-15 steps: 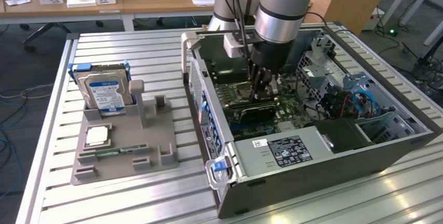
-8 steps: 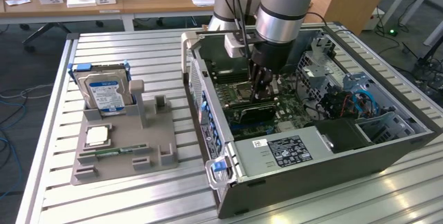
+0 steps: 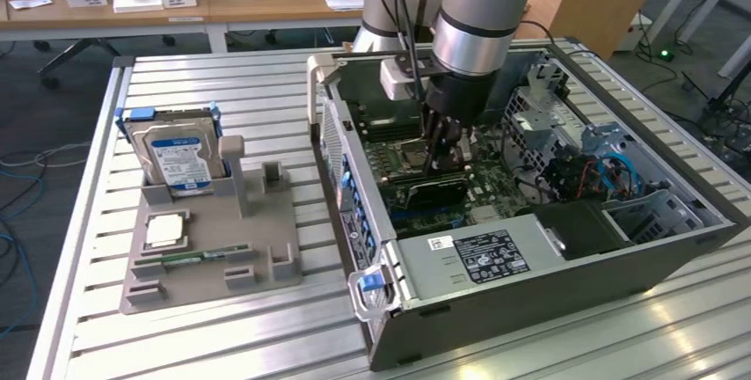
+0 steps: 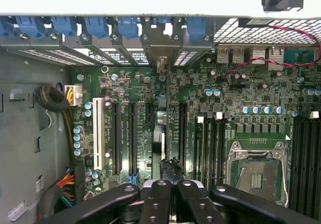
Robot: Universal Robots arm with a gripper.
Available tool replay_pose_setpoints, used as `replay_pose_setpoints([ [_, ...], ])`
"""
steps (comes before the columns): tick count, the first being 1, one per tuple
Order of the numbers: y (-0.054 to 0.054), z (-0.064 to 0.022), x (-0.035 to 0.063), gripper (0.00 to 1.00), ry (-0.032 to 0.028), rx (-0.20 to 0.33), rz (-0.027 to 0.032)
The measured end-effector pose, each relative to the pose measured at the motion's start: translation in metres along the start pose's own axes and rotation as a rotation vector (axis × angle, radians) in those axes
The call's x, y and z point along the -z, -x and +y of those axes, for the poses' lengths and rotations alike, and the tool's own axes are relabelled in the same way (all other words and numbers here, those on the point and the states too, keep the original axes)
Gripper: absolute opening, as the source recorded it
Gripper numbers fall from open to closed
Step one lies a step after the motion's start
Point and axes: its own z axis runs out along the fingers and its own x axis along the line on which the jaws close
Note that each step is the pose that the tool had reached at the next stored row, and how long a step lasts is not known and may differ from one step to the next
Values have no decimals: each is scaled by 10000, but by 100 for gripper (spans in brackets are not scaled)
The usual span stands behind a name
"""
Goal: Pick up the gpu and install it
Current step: 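Press down on the gpu until it lock into place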
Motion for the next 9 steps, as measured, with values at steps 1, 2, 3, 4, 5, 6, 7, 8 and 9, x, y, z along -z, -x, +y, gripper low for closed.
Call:
replay_pose_setpoints([
  [1,0,0,-6,11,0,0,0],
  [2,0,0,-7,11,1,0,2],
  [3,0,0,-9,11,0,0,1],
  [4,0,0,-9,11,1,0,1],
  [5,0,0,-9,11,1,0,1],
  [6,0,0,-10,11,0,0,1],
  [7,0,0,-13,11,0,0,-1],
  [8,0,0,-16,11,-1,-1,-2],
  [9,0,0,-20,11,0,0,-1],
])
